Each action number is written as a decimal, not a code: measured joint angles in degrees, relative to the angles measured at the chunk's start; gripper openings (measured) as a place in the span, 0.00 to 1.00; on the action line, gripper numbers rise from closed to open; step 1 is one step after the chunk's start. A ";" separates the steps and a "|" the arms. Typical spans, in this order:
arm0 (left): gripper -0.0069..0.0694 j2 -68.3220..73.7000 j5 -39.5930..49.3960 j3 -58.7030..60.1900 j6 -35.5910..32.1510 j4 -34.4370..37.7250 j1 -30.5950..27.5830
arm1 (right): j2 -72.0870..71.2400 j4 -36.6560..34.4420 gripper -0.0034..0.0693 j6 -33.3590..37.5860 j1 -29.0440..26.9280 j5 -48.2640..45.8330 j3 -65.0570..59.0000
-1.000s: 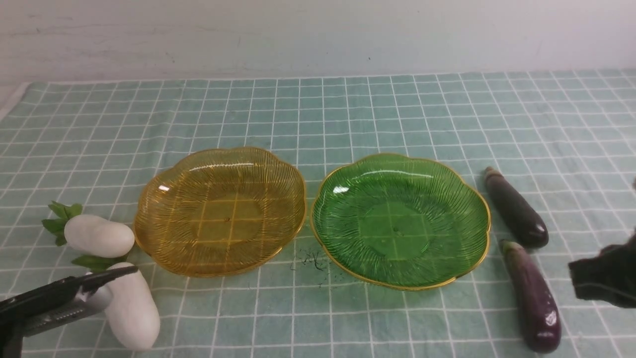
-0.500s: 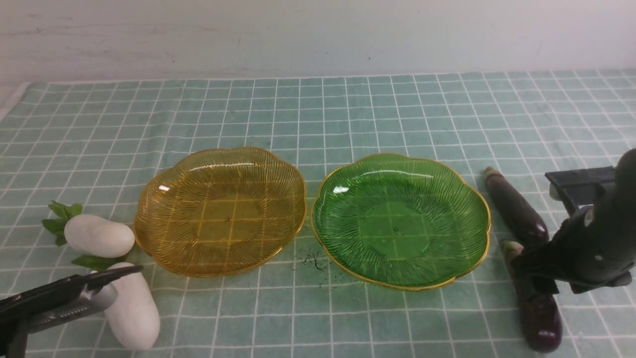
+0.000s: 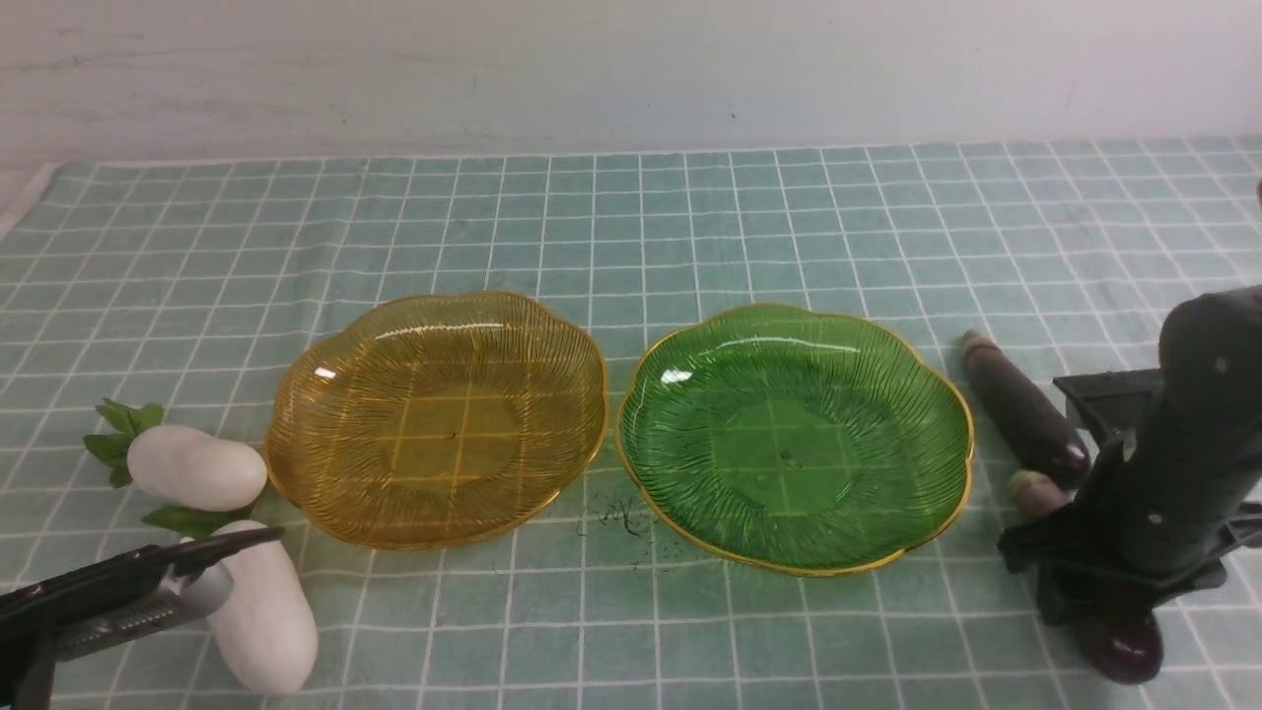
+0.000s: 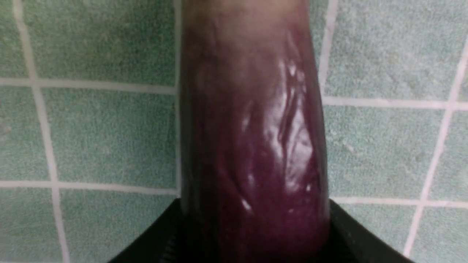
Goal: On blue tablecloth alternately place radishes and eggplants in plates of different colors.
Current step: 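Put the eggplants into the green plate, then pick up the white radish and place it in the left plate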
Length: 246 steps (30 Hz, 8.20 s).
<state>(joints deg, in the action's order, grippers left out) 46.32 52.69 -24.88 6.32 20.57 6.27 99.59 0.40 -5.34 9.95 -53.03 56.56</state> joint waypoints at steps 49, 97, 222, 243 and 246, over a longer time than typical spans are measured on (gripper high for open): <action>0.28 0.00 1.14 0.00 -0.12 0.06 0.00 | 5.72 -2.51 0.91 12.26 0.51 -4.79 31.58; 0.29 0.00 1.25 0.00 -0.12 0.06 0.00 | 19.86 -20.99 0.54 17.33 3.55 -17.64 44.88; 0.52 55.02 16.41 -78.43 2.93 -18.64 -10.57 | -62.21 -5.79 0.56 10.28 6.95 -17.85 -2.26; 0.16 34.25 12.89 -34.29 4.40 -18.72 -24.28 | -62.21 -7.43 0.56 10.28 6.95 -17.72 -2.26; 0.30 35.64 7.04 -33.86 8.95 -17.13 -24.28 | -62.21 -7.56 0.56 10.28 6.95 -17.72 -2.26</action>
<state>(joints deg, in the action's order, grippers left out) 81.97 59.73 -58.75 15.27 3.44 -18.01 37.37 -7.15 4.94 16.90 -70.75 54.29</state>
